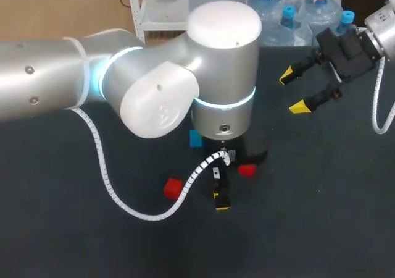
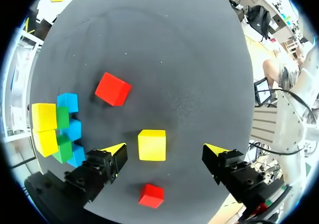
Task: Place the blue cubes, place green cubes on the blue cubes, place the yellow cubes on the green cubes, then place the red cubes on the yellow cubes, and place purple cube on the red cubes.
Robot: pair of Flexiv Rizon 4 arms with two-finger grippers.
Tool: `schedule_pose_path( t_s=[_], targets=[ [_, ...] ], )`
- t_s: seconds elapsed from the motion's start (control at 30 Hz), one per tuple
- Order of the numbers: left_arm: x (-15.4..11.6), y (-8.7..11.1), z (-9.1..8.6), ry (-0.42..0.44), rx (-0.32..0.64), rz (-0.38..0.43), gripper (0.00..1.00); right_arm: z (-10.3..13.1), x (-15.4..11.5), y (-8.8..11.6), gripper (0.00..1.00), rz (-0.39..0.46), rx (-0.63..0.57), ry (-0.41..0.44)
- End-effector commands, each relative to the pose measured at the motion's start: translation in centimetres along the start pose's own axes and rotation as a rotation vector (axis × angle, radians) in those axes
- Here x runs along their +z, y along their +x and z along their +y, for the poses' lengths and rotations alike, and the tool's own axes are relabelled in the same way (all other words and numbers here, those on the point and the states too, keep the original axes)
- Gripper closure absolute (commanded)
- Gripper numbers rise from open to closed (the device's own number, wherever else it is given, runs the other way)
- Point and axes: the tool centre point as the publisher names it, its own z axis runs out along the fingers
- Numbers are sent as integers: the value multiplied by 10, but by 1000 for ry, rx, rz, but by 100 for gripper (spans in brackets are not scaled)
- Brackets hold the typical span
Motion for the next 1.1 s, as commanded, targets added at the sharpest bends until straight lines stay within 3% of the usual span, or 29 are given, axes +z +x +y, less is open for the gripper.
schedule_pose_path(
  t_s=[0.03, 0.4, 1.1],
  targets=[
    [1, 0, 5, 9, 3, -11, 0, 0, 0, 0, 0, -1, -1, 1],
    [9, 2, 13, 35, 1, -25, 0, 0, 0, 0, 0, -1, -1, 1],
    [15, -5, 10, 58, -3, -29, 0, 0, 0, 0, 0, -1, -1, 1]
  ],
)
